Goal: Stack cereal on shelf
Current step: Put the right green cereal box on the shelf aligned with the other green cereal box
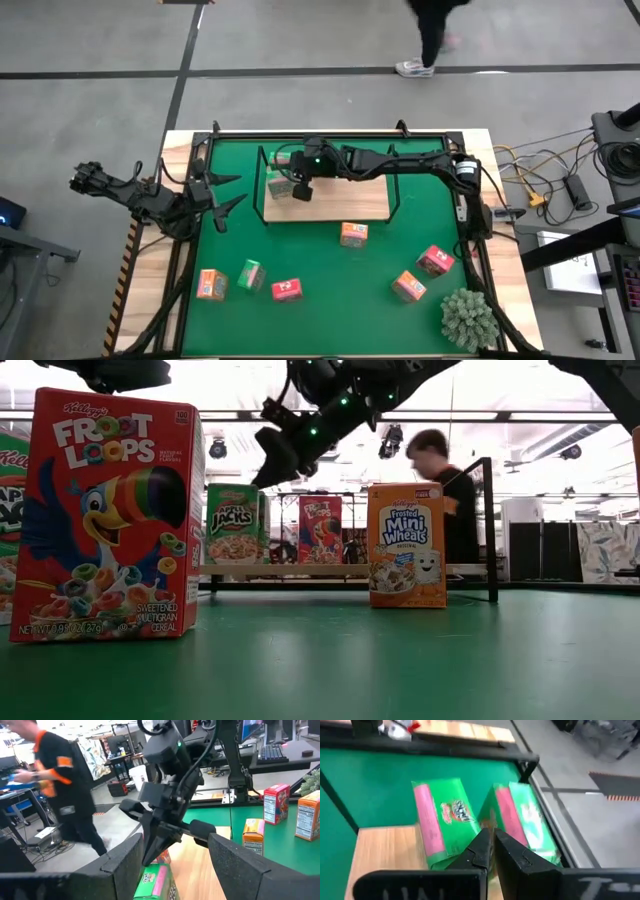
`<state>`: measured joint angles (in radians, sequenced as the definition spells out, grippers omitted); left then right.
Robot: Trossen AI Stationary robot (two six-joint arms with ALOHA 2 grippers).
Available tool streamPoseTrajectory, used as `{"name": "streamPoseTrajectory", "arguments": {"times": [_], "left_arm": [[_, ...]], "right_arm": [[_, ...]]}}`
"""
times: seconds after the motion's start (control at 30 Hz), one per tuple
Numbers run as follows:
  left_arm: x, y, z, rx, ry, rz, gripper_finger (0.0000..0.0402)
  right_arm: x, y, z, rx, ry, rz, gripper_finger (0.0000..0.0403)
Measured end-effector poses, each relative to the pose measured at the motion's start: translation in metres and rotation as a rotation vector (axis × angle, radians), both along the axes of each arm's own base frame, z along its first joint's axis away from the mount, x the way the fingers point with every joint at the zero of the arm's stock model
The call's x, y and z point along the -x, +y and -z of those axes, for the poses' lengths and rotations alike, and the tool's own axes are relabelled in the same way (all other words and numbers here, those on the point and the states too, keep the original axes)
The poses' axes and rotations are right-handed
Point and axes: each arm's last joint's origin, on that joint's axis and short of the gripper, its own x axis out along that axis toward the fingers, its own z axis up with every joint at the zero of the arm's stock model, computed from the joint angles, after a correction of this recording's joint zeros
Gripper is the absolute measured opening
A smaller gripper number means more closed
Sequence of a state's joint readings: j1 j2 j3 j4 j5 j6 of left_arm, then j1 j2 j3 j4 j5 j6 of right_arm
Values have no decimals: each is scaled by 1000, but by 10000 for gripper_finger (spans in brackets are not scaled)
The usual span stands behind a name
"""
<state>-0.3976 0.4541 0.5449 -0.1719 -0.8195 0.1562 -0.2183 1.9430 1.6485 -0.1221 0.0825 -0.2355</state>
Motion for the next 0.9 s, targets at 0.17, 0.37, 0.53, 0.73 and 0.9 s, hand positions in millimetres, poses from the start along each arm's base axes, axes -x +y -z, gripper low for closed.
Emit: {"name": "streamPoseTrajectory", "arguments": {"times": [0.17, 0.37, 0.53, 0.73, 0.9], "left_arm": [[0, 0, 0, 0, 0, 0, 210], [0, 0, 0, 0, 0, 0, 210], [0, 0, 0, 0, 0, 0, 210], [0, 0, 0, 0, 0, 0, 210], [0, 0, 0, -1, 0, 0, 210]], "right_arm": [[0, 6, 1, 2, 19, -17, 12], [2, 12, 1, 20, 55, 4, 12], [3, 14, -2, 29, 62, 5, 12], [4, 14, -5, 31, 52, 3, 12], [4, 14, -6, 34, 40, 4, 12]]}}
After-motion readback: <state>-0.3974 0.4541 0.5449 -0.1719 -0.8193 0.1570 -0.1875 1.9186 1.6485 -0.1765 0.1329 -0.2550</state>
